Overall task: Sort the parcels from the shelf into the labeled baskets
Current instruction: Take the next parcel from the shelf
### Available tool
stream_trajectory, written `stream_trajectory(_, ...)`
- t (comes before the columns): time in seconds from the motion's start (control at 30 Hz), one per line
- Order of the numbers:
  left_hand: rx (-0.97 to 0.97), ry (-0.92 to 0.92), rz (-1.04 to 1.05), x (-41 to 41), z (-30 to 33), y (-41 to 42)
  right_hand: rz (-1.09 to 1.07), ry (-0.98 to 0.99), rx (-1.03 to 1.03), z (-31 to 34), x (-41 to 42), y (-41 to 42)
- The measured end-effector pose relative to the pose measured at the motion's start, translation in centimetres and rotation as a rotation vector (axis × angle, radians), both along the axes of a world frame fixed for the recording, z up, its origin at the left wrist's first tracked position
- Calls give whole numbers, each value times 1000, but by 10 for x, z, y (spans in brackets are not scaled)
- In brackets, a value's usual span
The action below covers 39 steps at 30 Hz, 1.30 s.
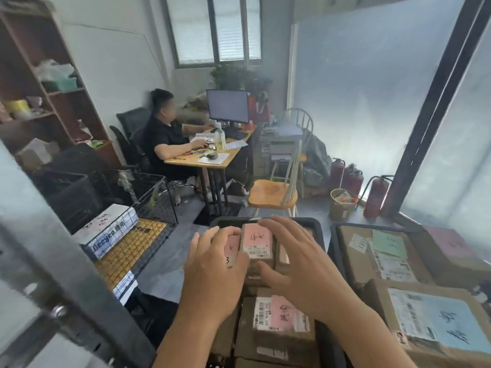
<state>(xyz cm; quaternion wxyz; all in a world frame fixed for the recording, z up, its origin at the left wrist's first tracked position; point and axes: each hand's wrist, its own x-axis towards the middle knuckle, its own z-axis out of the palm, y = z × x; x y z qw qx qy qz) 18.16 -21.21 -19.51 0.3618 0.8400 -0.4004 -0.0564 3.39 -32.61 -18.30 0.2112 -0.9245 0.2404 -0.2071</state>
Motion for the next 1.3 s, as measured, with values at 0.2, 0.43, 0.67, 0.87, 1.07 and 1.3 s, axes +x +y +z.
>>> stream_trajectory(0.2,-1,-12,232,-61,18,52,226,-30,-13,11,-41,20)
stream_trajectory(0.43,-26,-25,550,-124,23,158,542,-29,-29,21,-49,92)
stream_trajectory(0.67,-73,23,924,-200,30,329,966,0,74,31,-51,247)
stream_trajectory(0.87,-44,17,1183,-298,44,479,1229,-65,106,31,-85,405)
stream_trajectory(1.07,-7,-9,1490,-445,56,659,1507,-134,183,35,-170,613)
stream_trajectory(1.3,-65,-53,1814,-595,73,799,1829,-120,223,44,-282,799)
